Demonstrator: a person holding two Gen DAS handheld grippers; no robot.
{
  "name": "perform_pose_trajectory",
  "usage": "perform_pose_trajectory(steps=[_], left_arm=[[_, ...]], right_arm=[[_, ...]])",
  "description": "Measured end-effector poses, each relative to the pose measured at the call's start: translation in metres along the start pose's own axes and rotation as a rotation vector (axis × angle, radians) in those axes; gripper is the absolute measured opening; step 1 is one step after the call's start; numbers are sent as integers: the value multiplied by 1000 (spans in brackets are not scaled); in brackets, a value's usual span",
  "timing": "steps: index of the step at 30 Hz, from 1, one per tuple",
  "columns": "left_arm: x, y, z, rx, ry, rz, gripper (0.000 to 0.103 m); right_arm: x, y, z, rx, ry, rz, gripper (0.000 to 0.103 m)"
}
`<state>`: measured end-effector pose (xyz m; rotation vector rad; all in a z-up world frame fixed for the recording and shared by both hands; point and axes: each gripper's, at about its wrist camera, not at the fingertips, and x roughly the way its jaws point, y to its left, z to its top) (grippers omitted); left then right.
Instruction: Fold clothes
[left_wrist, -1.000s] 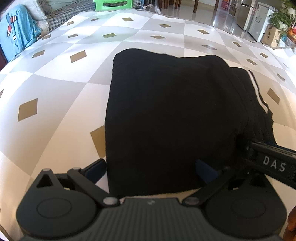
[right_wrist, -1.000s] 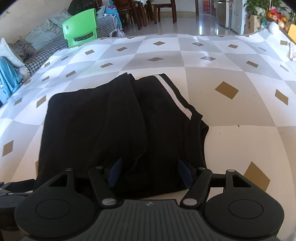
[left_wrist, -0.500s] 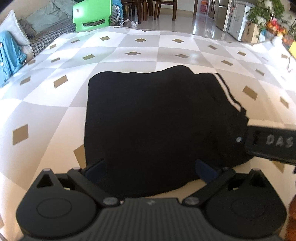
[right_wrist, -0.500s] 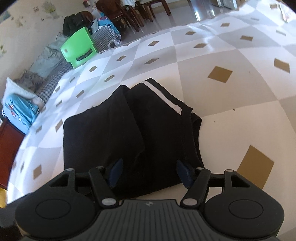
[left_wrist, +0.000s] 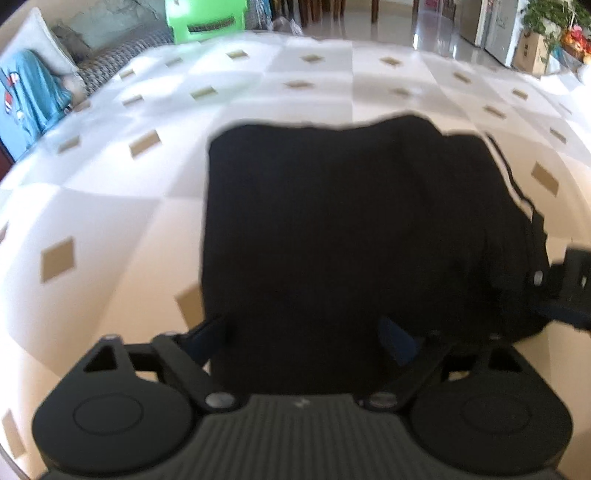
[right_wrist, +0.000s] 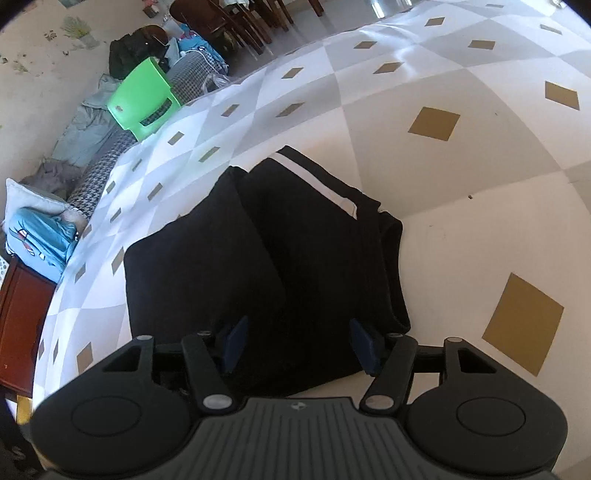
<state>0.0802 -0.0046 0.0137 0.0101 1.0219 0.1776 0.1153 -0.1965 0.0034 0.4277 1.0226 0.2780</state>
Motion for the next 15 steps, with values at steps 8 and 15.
perform_pose_trajectory(steps=[8,15], left_arm=[[2,-7,-5,48,-14,-5,83],[-1,-26,-5,153,-56,11,59]], right_arm=[[-1,-4,0,17,-6,-22,53],[-1,-4,-2,9,-10,-35,50]])
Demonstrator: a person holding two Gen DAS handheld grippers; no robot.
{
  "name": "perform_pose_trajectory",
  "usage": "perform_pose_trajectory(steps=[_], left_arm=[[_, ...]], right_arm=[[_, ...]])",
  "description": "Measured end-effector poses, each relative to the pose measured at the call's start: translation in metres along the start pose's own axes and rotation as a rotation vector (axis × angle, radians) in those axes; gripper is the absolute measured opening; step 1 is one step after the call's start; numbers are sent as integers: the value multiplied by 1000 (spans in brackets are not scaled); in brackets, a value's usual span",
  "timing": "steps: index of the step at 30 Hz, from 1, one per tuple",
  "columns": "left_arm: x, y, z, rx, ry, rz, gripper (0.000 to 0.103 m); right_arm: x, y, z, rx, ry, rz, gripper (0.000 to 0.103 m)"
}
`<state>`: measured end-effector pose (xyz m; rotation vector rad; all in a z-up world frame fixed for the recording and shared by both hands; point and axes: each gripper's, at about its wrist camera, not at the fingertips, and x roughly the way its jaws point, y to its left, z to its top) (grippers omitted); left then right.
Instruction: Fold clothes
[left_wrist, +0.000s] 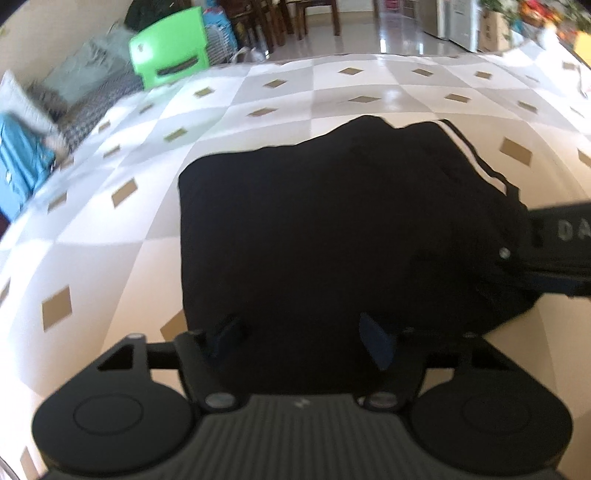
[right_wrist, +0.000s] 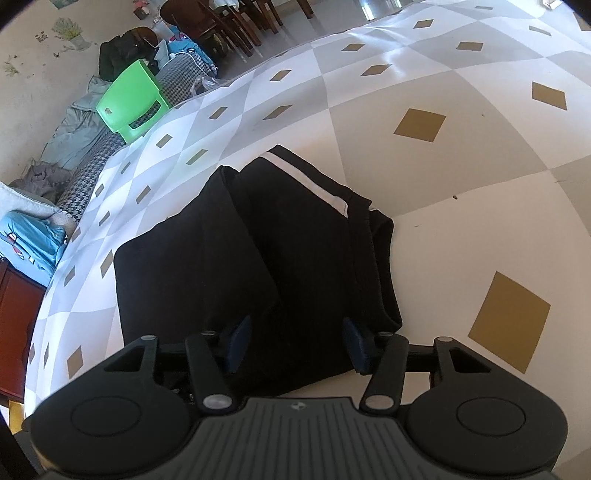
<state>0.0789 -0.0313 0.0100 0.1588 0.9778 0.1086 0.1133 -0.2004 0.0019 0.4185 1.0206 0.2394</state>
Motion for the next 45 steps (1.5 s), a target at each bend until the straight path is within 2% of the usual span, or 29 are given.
perform_pose_trajectory(steps=[1,3,6,9,12,13,14,17,31,41,45], left_arm=[[0,-2,1,9,-3,-3,56],[-1,-6,2,23,-7,-16,42],[-2,-12,1,47,-16,-19,32],[-3,-16,0,62,-20,-24,23],[-3,-17,0,60,-17,-25,23],[-3,-17,0,57,-16,-27,23],[-3,-17,0,54,-15,-28,23],[-3,-16,0,46,-13,-34,23],[-7,-11,-5,16,-17,-50,22],[-7,-4,-5,-13,-3,-76,22],[-6,-1,-3,-28,9,-91,22]], right_arm=[[0,0,0,0,0,-1,50],[-1,-1,-1,2,-1,-3,47],[-2,-3,-1,3,0,-2,45],[-2,-4,-1,2,1,-13,37],[-3,-6,-1,-1,3,-39,22],[-3,-7,-1,1,4,-58,8],[-3,-9,-1,5,5,-80,0],[-3,-17,1,30,12,-75,0],[-2,-11,-2,-35,2,-96,0],[2,5,1,-172,42,-151,0],[6,14,8,-243,94,-183,0]])
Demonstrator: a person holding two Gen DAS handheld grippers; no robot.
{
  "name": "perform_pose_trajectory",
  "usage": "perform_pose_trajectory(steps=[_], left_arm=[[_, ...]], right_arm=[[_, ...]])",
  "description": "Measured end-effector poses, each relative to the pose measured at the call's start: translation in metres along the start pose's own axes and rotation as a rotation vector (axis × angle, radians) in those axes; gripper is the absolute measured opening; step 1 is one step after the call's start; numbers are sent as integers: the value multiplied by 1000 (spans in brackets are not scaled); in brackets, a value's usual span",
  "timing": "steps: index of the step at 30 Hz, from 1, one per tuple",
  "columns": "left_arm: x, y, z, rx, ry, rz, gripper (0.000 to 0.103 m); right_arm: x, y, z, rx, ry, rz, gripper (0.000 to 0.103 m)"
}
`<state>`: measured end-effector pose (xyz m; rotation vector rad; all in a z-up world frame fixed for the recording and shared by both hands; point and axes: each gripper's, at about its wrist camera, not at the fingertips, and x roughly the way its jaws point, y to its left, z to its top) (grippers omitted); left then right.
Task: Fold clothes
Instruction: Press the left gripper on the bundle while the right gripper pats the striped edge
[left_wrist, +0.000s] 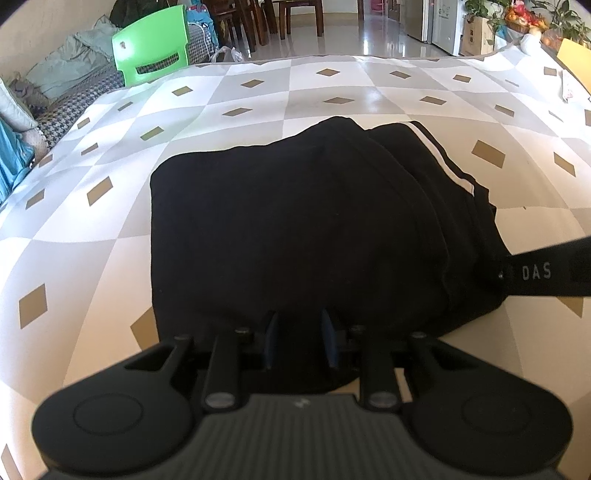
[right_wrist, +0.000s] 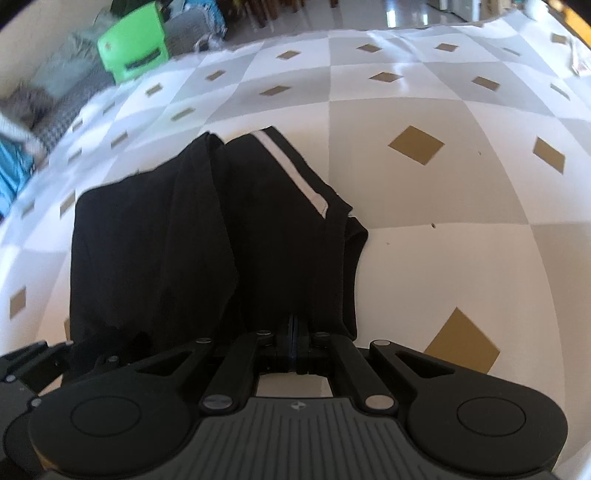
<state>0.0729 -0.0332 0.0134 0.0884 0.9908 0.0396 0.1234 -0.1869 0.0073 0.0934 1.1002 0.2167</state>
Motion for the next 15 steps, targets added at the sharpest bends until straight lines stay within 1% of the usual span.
perform_pose_trajectory(steps=[2,5,10,15], left_arm=[[0,1,1,-2,6,-3,22],[1,1,2,-3,15,-6,22],[3,6,8,-28,49,-30,22],[5,8,13,-23,79,-45,22]], right_arm=[[2,0,9,-20,46,3,0],[5,-6,19,-35,89,12,0],[-5,-13,28,-47,59,74,0],[-6,-6,42,-117,29,132,0]])
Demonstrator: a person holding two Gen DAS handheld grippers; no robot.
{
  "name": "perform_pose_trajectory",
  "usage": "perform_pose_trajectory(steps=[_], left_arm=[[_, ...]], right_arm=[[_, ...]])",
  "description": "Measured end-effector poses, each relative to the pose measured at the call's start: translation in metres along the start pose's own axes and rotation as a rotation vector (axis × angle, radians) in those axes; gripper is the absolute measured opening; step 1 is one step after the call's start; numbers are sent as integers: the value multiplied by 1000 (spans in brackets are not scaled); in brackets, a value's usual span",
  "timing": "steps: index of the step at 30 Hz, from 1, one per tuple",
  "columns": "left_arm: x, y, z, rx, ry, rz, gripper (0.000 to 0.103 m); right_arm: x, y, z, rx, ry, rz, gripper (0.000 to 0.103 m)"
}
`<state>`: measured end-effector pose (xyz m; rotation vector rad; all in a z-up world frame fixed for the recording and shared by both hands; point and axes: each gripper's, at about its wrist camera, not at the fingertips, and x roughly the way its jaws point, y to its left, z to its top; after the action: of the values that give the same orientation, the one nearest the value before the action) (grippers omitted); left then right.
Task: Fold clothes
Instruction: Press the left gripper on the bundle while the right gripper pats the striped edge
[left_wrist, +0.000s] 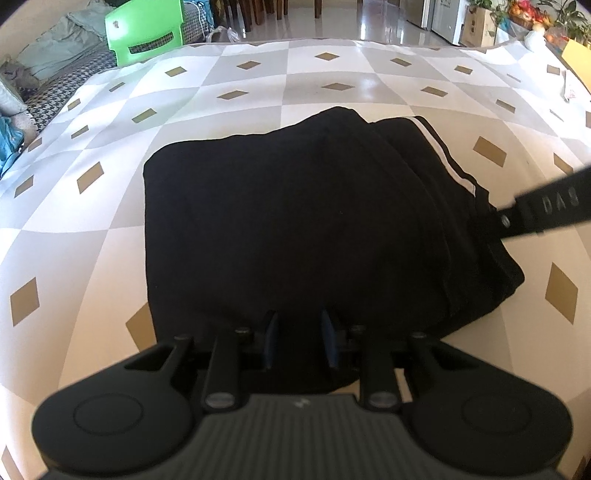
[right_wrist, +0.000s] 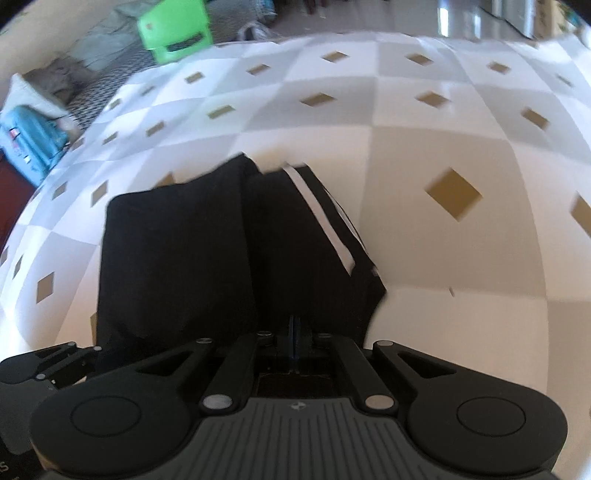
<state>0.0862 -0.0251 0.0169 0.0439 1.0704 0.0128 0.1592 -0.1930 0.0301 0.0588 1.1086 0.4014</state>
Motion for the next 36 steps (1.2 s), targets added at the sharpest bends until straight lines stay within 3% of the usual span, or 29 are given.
perform_pose_trajectory(steps=[5,9,19,36], left_arm=[[2,3,4,-3,22,-19,23],[1,3,2,-9,17,-19,23],[1,6,2,-42,12,-29,23],[2,12,3,-89,28,-62,24]], right_arm=[[9,0,14,-16,-4,97,0],[28,-11,13,48,41,68,0],[31,-23,14,124,49,96,0],[29,-5,6,-17,72,39,0]])
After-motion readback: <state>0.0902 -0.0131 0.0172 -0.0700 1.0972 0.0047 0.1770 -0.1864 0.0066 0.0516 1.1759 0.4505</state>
